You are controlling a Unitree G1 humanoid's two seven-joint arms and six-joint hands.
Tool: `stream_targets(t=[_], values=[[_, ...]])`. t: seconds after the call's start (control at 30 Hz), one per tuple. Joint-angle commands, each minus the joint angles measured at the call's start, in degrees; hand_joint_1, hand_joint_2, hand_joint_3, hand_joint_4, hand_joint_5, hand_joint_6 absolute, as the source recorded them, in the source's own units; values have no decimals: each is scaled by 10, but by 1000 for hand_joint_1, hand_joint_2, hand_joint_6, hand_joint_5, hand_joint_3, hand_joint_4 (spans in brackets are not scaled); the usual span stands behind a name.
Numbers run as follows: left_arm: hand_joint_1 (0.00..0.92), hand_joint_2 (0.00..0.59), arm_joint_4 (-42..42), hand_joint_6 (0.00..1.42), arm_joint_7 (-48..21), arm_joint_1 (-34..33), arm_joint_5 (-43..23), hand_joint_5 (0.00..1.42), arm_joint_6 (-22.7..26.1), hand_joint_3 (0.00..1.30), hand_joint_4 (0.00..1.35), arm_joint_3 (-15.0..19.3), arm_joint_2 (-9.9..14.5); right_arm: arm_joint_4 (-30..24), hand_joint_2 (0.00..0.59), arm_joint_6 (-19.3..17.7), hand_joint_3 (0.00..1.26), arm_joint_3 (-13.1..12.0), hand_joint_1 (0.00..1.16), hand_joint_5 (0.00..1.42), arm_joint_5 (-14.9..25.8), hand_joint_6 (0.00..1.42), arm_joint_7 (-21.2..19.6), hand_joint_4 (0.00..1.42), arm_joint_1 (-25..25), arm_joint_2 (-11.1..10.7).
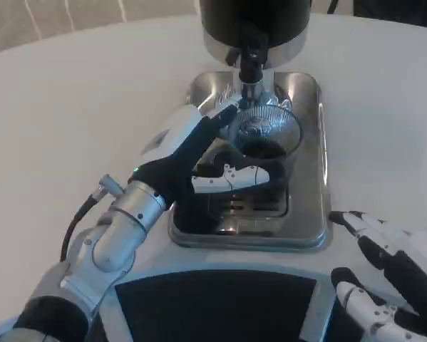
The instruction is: Grasp the cup under the faucet to collect the drink, then remove the cup.
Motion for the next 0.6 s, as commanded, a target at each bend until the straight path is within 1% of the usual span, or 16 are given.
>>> stream_targets(t=[0.03,0.23,0.27,0.3,0.43,0.47,0.5,0.6], values=[[390,88,-1,317,1,12,10,273,14,190,183,-10,-3,-8,527,12,51,2,29,0,2,0,-4,0,12,48],[390,88,-5,317,18,16,12,388,17,237,219,-11,-5,-8,525,24,60,1,35,0,4,0,-5,0,9,45],[393,90,-6,323,23,17,14,427,17,253,241,-13,-6,-8,526,24,61,1,37,0,4,0,-6,0,9,45],[395,91,-7,336,26,17,15,449,18,268,258,-14,-6,-8,534,24,73,2,57,0,3,0,-6,0,9,45],[397,92,-15,378,53,23,23,532,22,323,325,-18,-7,-8,535,21,75,3,70,0,1,0,-11,0,12,46],[397,92,-18,387,61,25,26,557,24,348,349,-18,-8,-8,535,21,75,4,72,0,0,0,-13,0,13,46],[400,97,-21,397,68,28,27,587,25,375,378,-18,-9,-8,527,20,73,4,100,0,0,0,-14,0,14,46],[433,111,-32,451,99,38,34,714,25,511,515,-16,-12,-8,526,20,73,5,112,0,0,0,-17,0,17,46]])
